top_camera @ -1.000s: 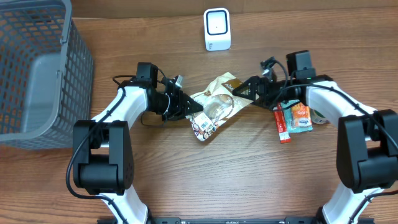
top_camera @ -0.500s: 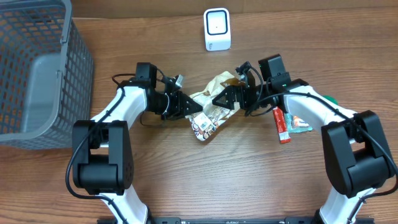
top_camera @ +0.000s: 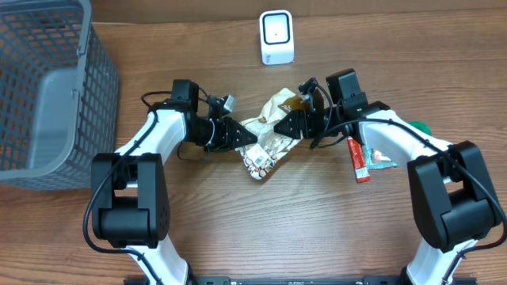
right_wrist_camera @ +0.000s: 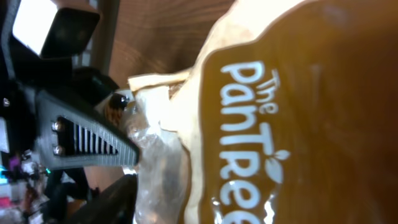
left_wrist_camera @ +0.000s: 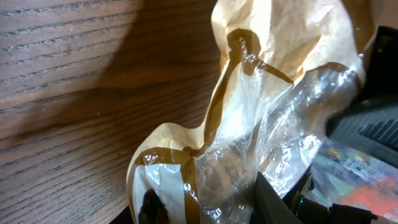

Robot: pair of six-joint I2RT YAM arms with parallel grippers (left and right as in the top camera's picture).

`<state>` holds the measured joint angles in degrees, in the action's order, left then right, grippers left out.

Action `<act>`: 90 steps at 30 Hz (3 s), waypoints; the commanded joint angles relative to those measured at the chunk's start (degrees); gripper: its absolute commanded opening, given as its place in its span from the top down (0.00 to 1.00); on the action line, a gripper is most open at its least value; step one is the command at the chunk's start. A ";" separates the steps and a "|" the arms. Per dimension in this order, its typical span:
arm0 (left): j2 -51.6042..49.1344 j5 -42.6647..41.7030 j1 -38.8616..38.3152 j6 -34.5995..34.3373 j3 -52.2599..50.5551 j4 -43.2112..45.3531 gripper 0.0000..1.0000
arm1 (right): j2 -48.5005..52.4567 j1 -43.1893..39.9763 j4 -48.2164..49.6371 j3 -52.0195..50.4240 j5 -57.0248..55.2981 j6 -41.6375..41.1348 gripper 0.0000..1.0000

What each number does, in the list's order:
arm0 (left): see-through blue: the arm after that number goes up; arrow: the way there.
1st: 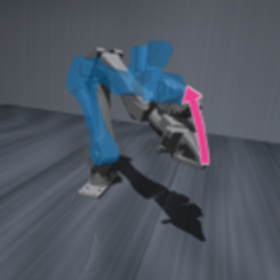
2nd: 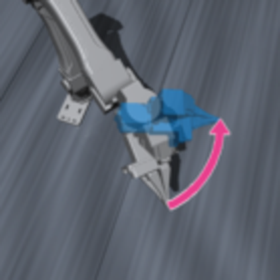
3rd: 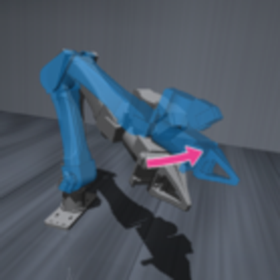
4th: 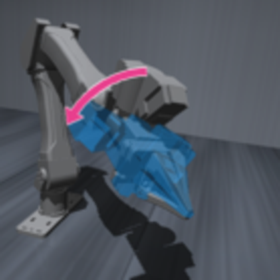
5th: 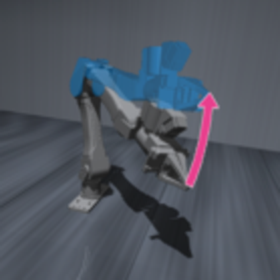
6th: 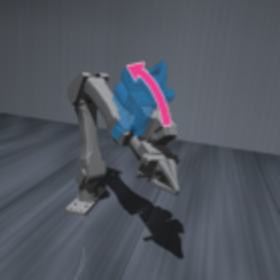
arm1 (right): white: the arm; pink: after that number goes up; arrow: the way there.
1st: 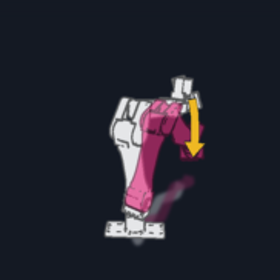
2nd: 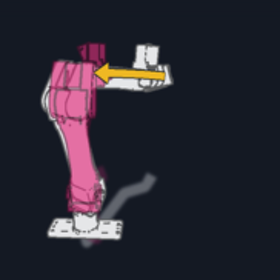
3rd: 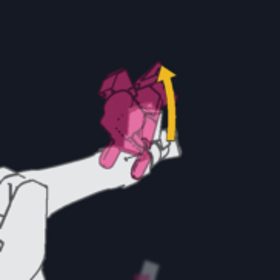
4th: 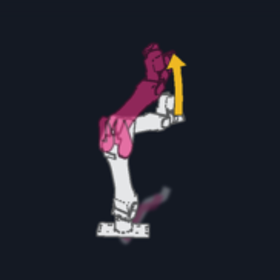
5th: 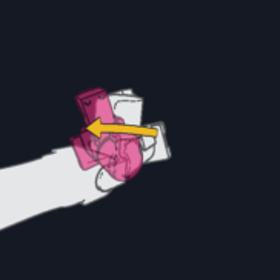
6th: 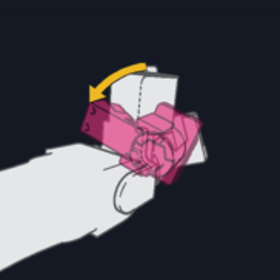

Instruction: Scan the item barcode

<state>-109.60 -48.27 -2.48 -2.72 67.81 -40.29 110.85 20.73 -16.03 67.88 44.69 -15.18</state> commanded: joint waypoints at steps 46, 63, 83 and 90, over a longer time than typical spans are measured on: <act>-0.11 16.39 13.18 -6.71 21.55 -8.33 0.00 | -5.97 3.41 9.64 11.28 0.33 35.47 0.96; -0.11 28.39 13.00 -6.71 21.55 -8.33 0.00 | -5.27 6.45 20.96 21.20 -22.77 52.09 0.96; -0.11 28.39 13.00 -6.71 21.55 -8.33 0.00 | 13.25 8.44 55.56 21.20 -43.36 65.77 0.96; -0.11 28.39 13.00 -6.71 21.55 -8.35 0.01 | 19.12 7.37 61.92 21.49 -43.95 72.48 0.96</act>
<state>-109.60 -20.29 10.61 -8.93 88.07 -48.58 127.98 28.99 44.73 87.66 2.42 54.24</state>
